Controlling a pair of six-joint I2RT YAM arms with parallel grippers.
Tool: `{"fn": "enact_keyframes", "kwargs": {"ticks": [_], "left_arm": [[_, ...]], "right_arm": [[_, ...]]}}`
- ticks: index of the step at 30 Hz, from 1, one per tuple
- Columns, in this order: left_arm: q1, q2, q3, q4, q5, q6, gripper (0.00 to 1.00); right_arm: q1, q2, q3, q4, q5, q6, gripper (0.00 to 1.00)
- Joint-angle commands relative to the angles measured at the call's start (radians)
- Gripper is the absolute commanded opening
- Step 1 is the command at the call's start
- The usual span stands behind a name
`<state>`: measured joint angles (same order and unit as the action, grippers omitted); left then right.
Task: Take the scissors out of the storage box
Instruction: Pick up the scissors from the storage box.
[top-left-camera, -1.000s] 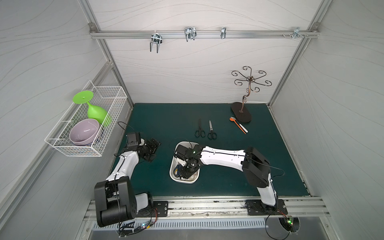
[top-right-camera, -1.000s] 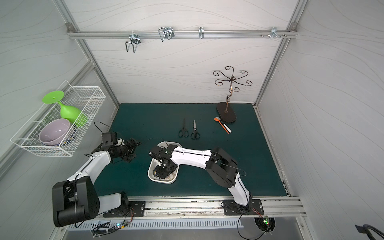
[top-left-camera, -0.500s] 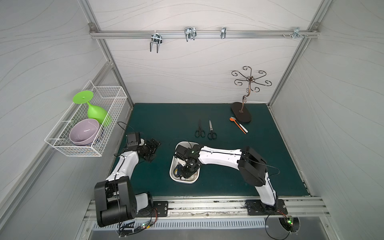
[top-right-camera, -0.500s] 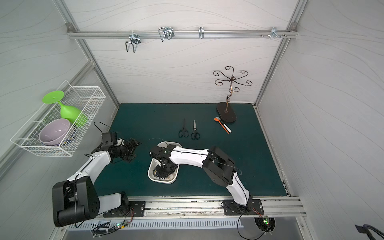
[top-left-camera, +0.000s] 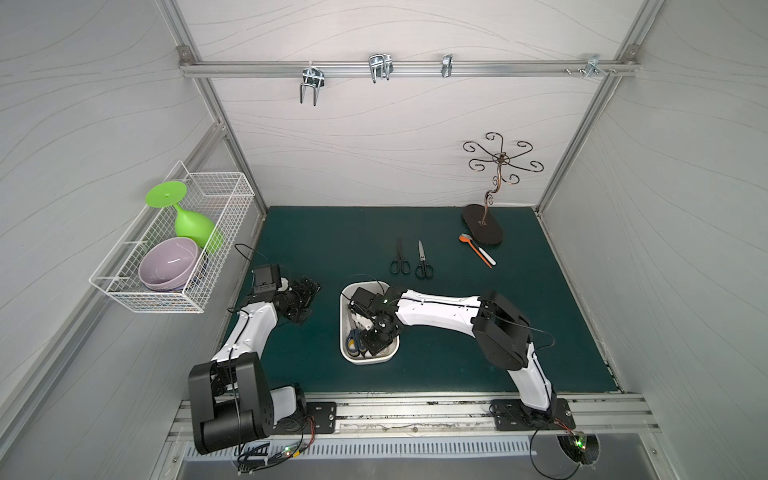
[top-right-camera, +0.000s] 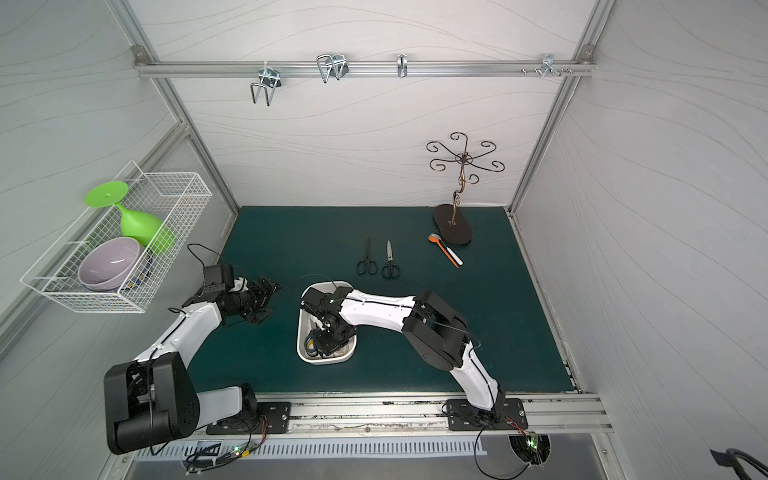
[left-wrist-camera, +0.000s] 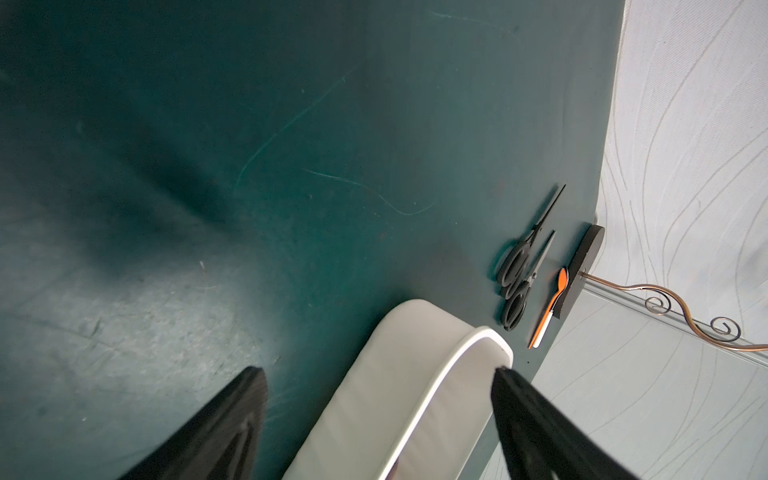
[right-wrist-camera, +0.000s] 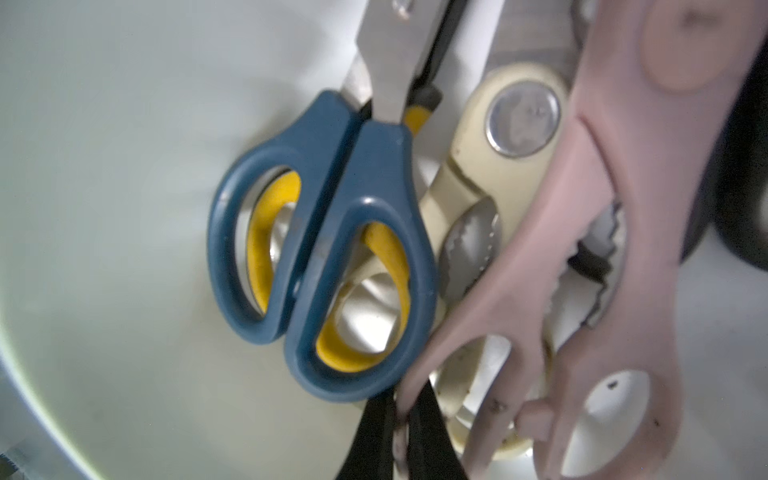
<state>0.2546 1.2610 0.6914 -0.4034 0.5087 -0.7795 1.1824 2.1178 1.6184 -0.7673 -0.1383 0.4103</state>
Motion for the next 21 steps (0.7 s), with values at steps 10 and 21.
{"fn": "enact_keyframes", "kwargs": {"ticks": [10, 21], "left_arm": [[0.008, -0.015, 0.033, 0.004, 0.003, 0.017, 0.89], [0.008, -0.015, 0.03, 0.007, 0.005, 0.014, 0.89]], "right_arm": [[-0.01, -0.076, 0.008, -0.076, 0.052, -0.033, 0.0], [-0.019, -0.088, 0.037, -0.1, 0.054, -0.042, 0.0]]}}
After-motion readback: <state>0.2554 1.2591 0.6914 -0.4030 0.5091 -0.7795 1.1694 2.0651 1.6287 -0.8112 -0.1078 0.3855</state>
